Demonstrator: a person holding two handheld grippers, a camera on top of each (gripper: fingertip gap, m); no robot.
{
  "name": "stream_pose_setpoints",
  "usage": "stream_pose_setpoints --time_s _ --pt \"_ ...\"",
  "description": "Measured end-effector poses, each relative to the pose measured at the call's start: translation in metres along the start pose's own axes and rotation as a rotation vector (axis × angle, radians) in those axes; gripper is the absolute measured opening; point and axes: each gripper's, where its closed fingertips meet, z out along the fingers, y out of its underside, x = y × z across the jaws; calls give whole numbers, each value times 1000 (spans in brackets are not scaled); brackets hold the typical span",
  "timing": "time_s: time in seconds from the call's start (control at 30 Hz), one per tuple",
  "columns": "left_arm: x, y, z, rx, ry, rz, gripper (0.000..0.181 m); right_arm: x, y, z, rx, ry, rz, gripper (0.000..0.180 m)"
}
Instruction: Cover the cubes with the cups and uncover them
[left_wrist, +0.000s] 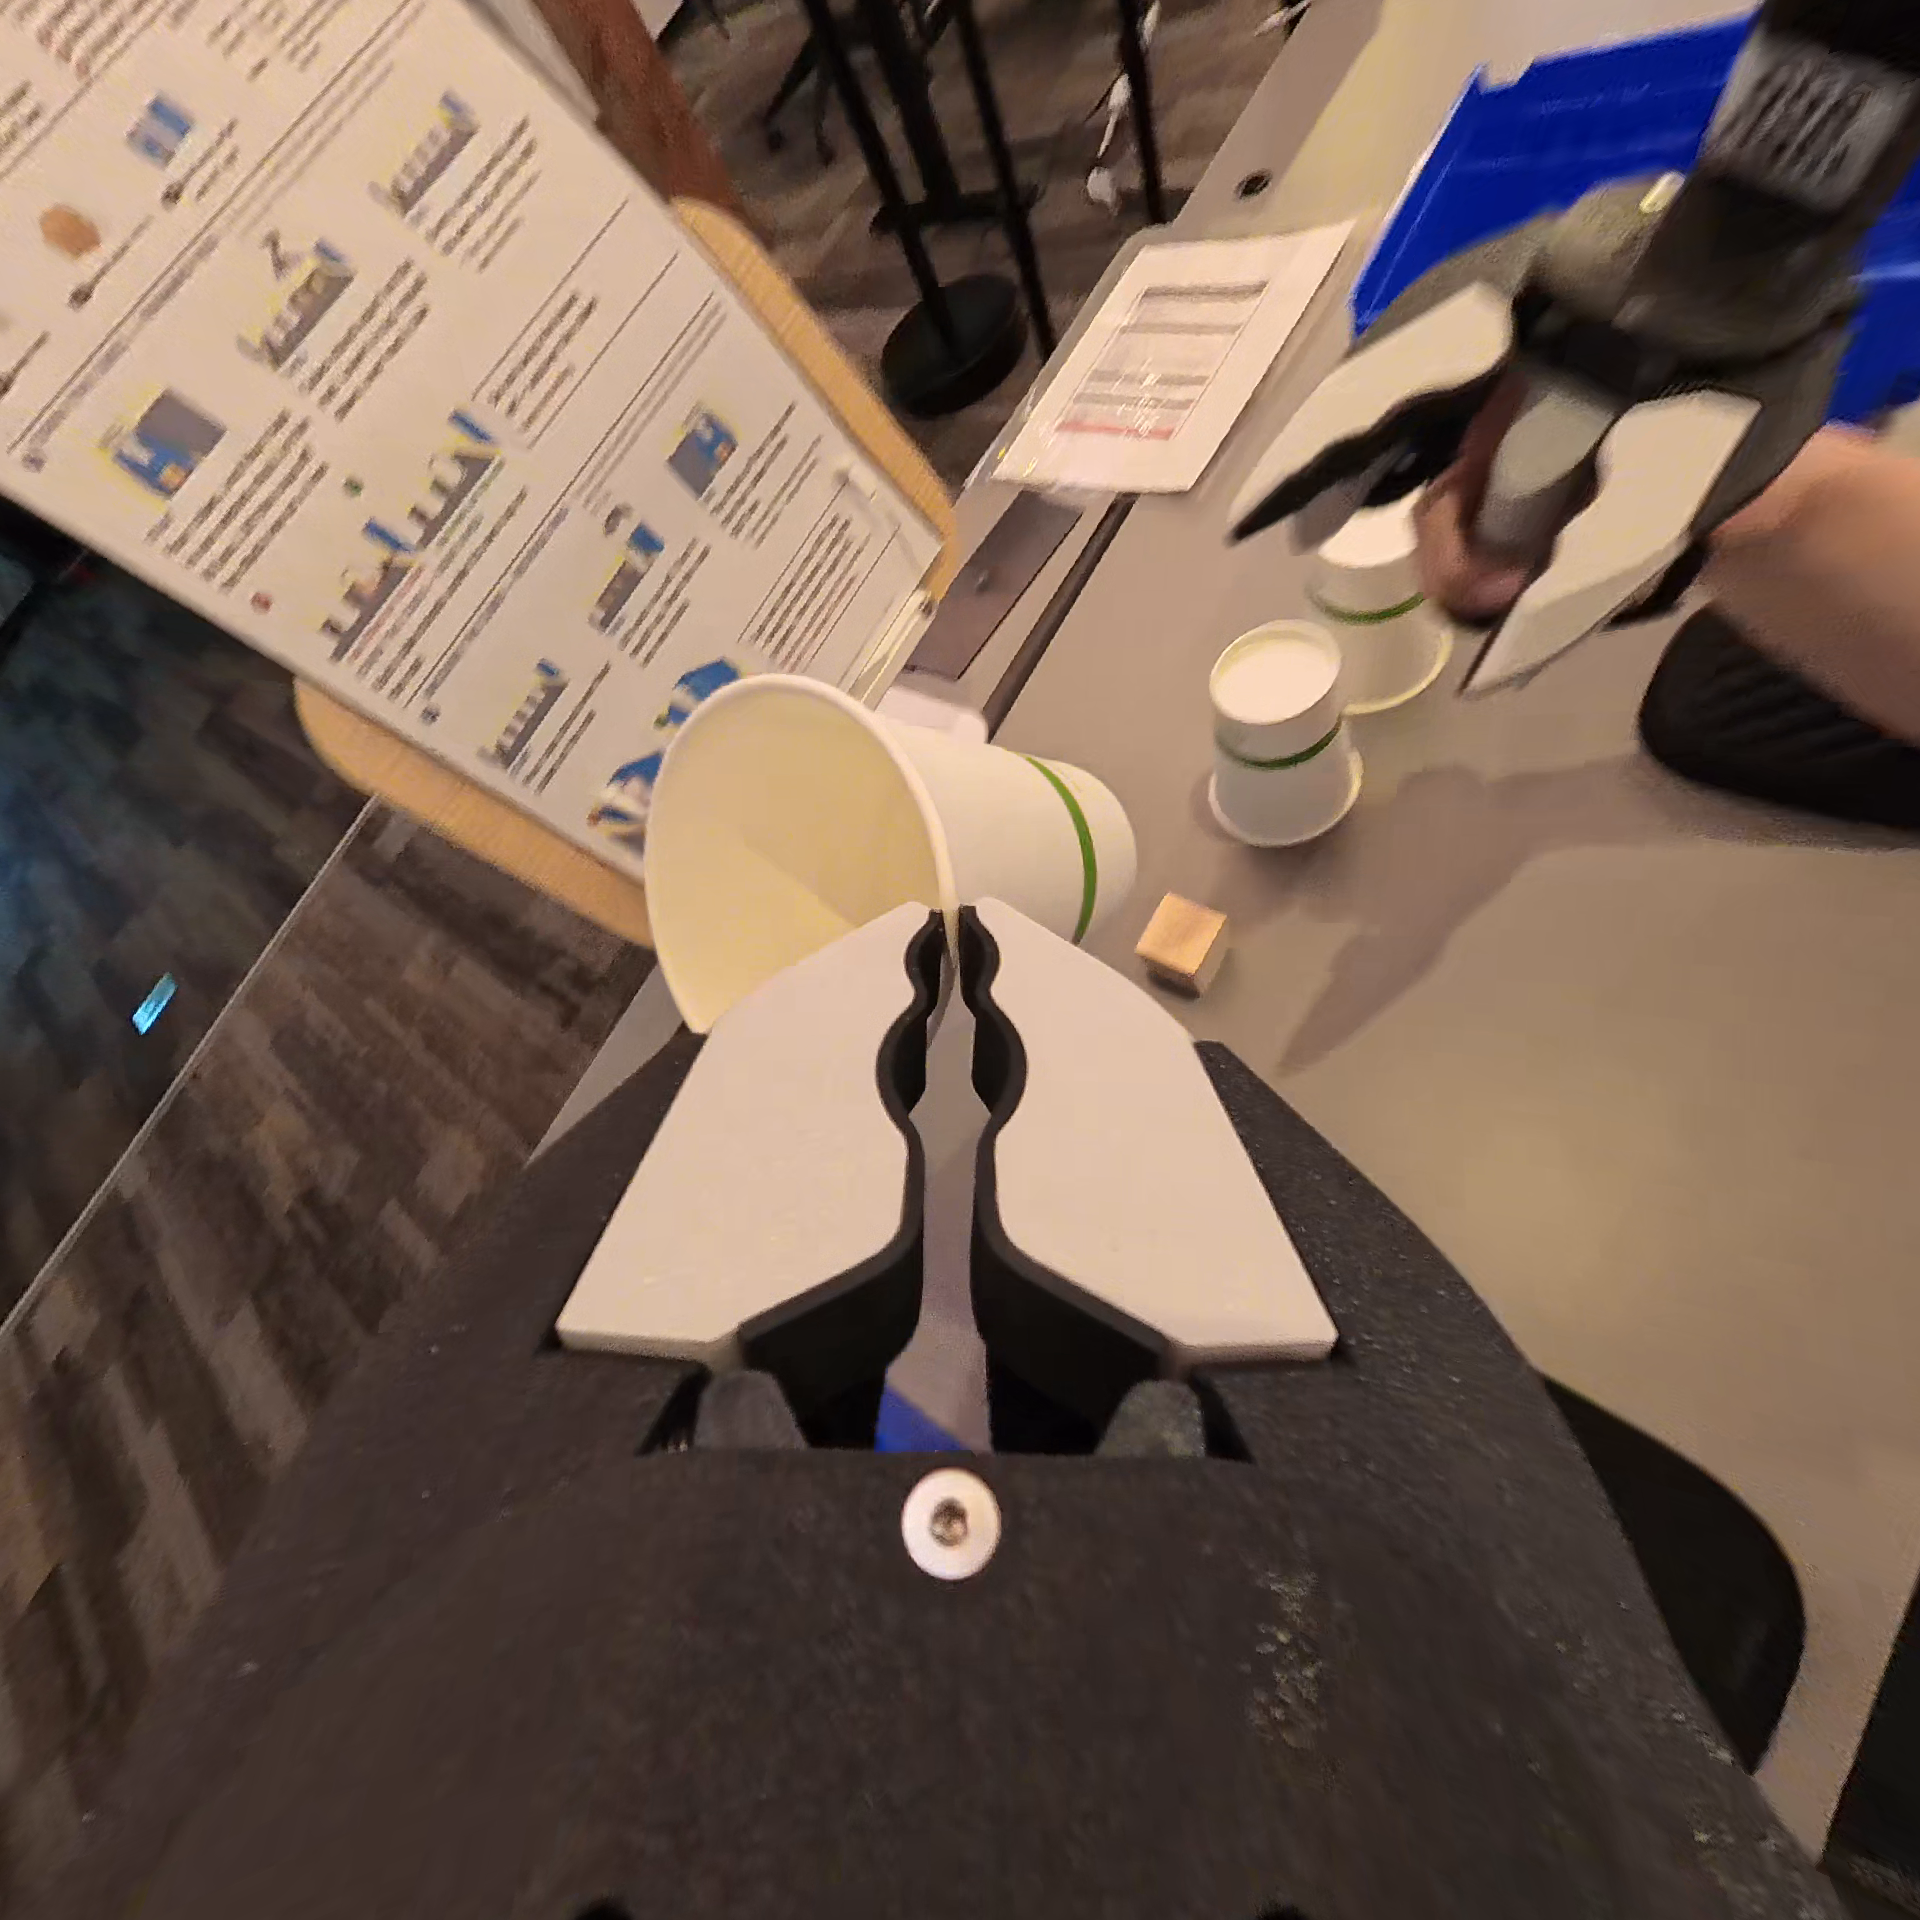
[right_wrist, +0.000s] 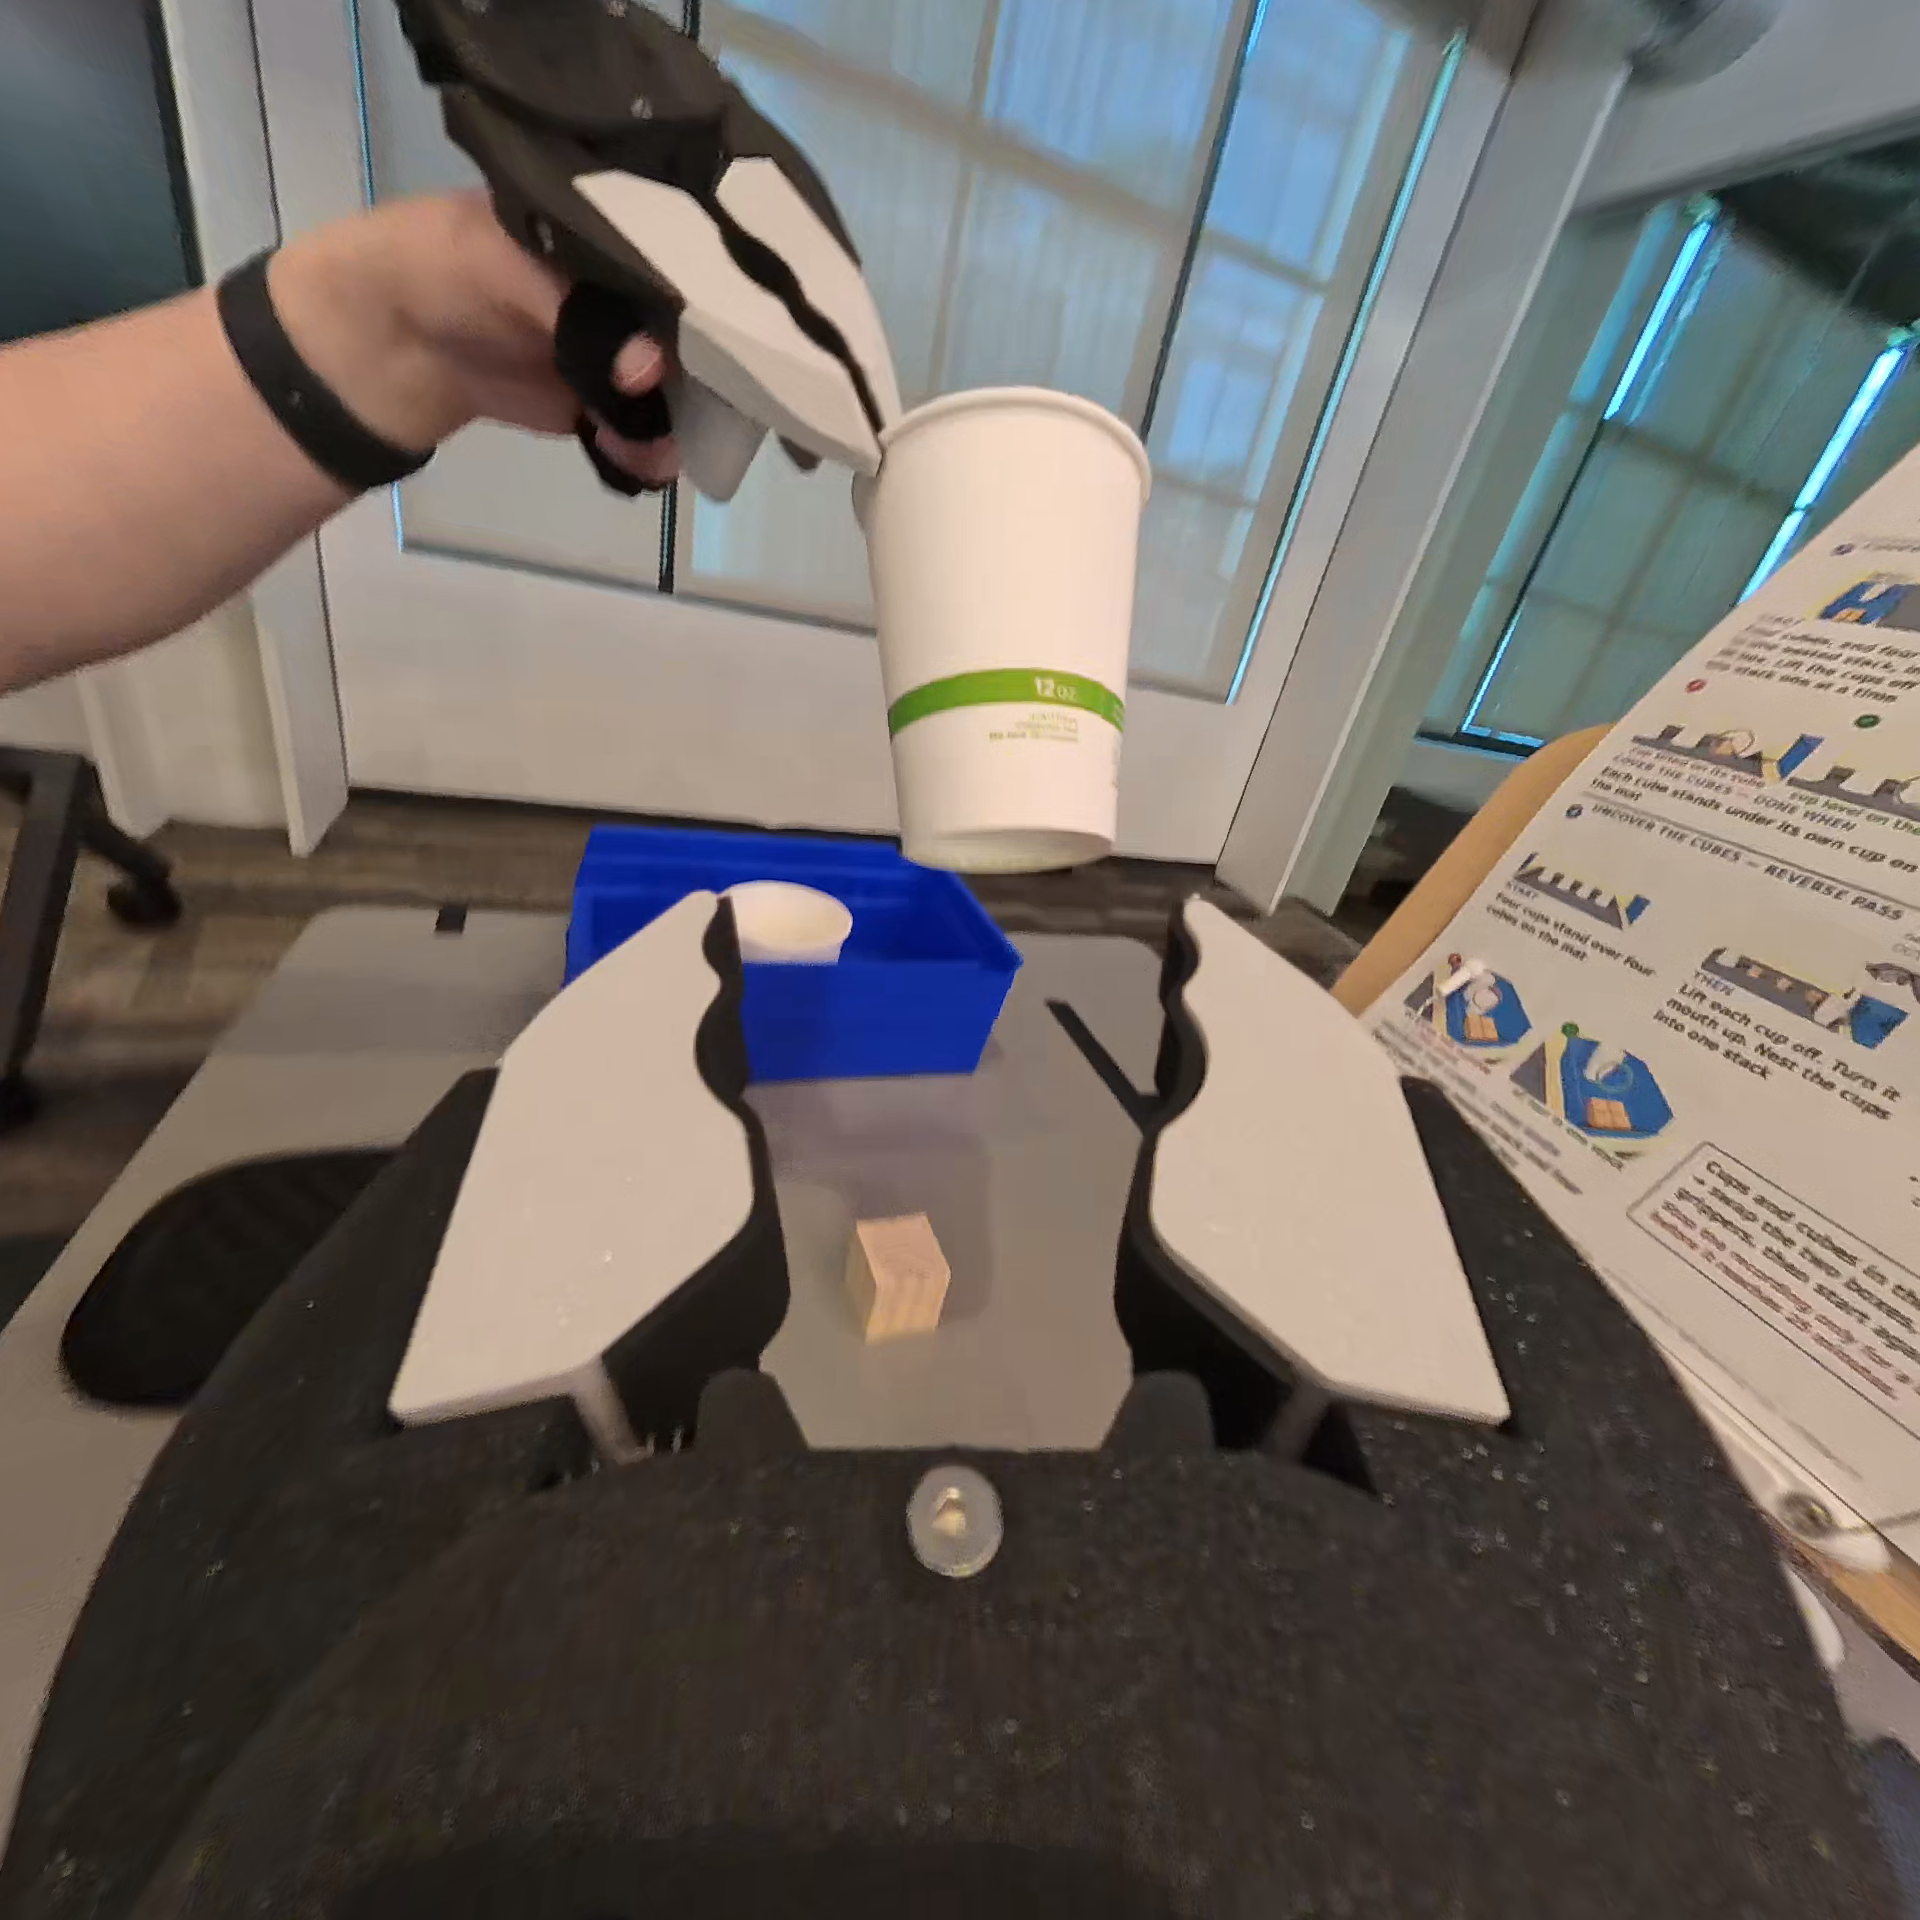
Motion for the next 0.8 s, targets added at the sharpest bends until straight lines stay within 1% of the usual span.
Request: stream_pose_setpoints --time_s 0.13,0.2,0.3,0.5,0.63,0.73,0.8 --pt "27 -33 7 103 81 10 2 1 -5 8 99 70 6 86" --pt "39 -46 8 146 118 19 2 8 -10 5 153 125 17 88" --pt "55 -57 10 172 154 45 2 13 -16 -1 219 143 55 89" --pt "72 -67 13 203 188 74 2 1 -21 0 291 37 110 89" --pt "78 -69 12 211 204 83 2 -2 -22 -2 328 -10 139 75" --pt "82 -67 11 207 232 69 2 -4 -23 -4 325 -53 148 75" --pt "80 -62 13 187 222 74 3 -3 -23 -6 321 -55 142 75"
